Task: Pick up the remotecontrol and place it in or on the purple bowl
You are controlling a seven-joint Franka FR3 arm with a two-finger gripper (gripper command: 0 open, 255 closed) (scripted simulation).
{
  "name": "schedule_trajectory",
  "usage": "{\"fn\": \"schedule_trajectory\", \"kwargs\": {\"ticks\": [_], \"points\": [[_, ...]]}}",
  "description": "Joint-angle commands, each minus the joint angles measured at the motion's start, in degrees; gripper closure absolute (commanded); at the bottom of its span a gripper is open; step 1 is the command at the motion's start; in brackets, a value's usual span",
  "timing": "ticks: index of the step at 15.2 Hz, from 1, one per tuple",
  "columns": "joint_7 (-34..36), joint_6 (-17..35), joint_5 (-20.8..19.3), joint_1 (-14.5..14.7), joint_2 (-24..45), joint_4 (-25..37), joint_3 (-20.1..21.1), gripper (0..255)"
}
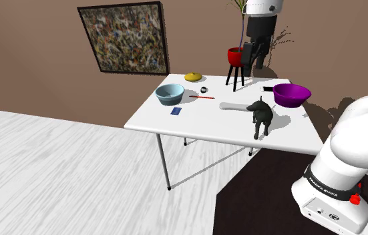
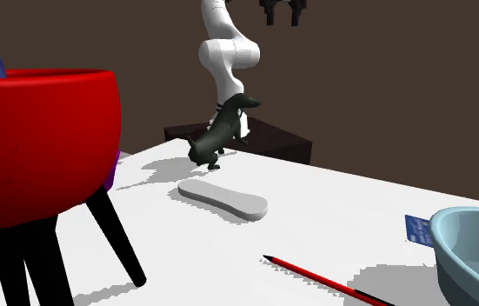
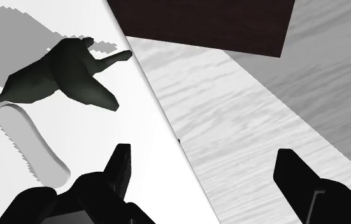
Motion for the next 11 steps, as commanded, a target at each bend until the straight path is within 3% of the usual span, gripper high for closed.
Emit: {"fn": "schedule_trajectory", "kwargs": {"ticks": [1, 11], "points": [[0.0, 0.0, 0.0, 0.0, 0.0, 0.0, 0.0, 0], [-15.3, 16.2, -6.3, -2.2, 8.8, -7.0, -9.6, 0]]}}
